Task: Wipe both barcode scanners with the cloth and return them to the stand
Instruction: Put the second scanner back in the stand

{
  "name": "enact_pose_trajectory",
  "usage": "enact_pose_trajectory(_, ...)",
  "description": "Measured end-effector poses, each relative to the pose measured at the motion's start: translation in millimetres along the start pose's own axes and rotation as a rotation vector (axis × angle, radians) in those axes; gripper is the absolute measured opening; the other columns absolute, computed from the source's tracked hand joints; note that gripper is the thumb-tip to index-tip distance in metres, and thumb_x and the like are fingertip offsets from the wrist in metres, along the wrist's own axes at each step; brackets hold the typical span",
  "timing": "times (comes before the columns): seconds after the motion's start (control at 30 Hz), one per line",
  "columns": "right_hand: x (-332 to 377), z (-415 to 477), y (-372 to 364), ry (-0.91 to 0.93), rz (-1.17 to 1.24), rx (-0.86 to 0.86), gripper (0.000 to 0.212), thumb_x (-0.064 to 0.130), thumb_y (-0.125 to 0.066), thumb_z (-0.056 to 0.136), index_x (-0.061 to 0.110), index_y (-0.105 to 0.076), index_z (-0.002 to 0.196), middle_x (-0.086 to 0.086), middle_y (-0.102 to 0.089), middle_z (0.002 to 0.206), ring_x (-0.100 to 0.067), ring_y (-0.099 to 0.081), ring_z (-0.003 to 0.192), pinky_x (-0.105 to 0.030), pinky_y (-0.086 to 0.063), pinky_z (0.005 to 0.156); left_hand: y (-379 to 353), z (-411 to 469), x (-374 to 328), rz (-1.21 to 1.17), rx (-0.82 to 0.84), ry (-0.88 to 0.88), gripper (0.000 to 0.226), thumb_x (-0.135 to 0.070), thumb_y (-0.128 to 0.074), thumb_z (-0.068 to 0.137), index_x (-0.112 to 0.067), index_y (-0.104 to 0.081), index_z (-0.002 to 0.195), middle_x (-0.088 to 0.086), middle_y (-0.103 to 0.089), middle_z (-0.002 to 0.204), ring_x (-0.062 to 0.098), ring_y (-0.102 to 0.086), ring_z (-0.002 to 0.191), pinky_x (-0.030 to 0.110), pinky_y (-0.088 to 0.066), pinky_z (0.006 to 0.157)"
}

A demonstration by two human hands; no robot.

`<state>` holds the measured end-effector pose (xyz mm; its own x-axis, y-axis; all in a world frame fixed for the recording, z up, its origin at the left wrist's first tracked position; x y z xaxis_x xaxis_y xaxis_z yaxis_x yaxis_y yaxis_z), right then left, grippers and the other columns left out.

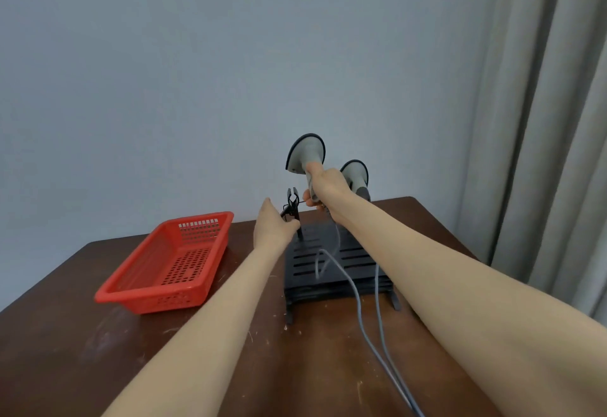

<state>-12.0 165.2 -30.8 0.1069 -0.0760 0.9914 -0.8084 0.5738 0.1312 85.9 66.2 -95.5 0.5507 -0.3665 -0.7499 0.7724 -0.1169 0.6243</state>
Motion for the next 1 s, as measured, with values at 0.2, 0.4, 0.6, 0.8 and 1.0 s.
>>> enact_pose_trajectory(0.2,-12,25,-15,0.019,-0.107,-0.001,0.039,0.034,-0.037,0.093,0.007,-0.054,0.071,-0.005,-0.06,0.062,-0.017,-0.044,0.05,-0.029,-0.036,0.055,-24,23,28,0.045,0.057,0.044,0.108,-0.036,-0.079,0.073,-0.005,-0.011,0.151,0.012,-0.027,0.155,0.028,-0.03,0.141,0.043,-0.036,0.108)
enact_pose_trajectory(0.4,-17,39,-24,0.033,-0.097,-0.009,0.038,0.034,-0.039,0.093,0.007,-0.054,0.07,-0.004,-0.059,0.061,-0.019,-0.045,0.05,-0.029,-0.039,0.053,-38,39,34,-0.028,0.032,0.002,0.097,-0.034,-0.081,0.072,-0.008,-0.026,0.148,0.01,-0.04,0.149,0.027,-0.039,0.136,0.04,-0.039,0.105)
enact_pose_trajectory(0.6,-19,46,-31,0.075,-0.119,0.001,0.036,0.029,-0.04,0.09,0.007,-0.051,0.064,-0.006,-0.058,0.061,-0.023,-0.052,0.058,-0.033,-0.043,0.061,-43,44,36,-0.074,-0.012,-0.026,0.05,-0.03,-0.081,0.071,-0.012,-0.056,0.111,0.003,-0.064,0.106,0.021,-0.059,0.099,0.032,-0.048,0.076)
enact_pose_trajectory(0.8,-14,50,-37,0.141,-0.186,0.004,0.028,0.028,-0.036,0.091,0.01,-0.049,0.074,-0.005,-0.059,0.065,-0.019,-0.048,0.052,-0.034,-0.043,0.063,-45,47,35,-0.013,-0.046,-0.073,0.028,-0.03,-0.073,0.078,-0.013,-0.054,0.091,0.001,-0.064,0.09,0.021,-0.061,0.086,0.033,-0.049,0.069)
enact_pose_trajectory(1.0,-16,56,-34,0.158,-0.231,-0.037,0.025,0.03,-0.035,0.089,0.011,-0.047,0.078,-0.003,-0.06,0.065,-0.02,-0.053,0.058,-0.037,-0.047,0.067,-51,46,33,0.005,-0.022,-0.088,0.03,-0.025,-0.066,0.085,-0.002,-0.057,0.102,0.012,-0.065,0.099,0.028,-0.061,0.092,0.038,-0.051,0.074)
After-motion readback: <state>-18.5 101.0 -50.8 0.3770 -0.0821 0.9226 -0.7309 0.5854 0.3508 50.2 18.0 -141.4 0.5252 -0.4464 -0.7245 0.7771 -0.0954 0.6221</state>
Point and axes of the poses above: each hand's wrist, its own z-axis towards the middle knuckle, its own y-axis out of the back of the hand, x = y × z, the point moved 6 cm from there along z, towards the middle knuckle
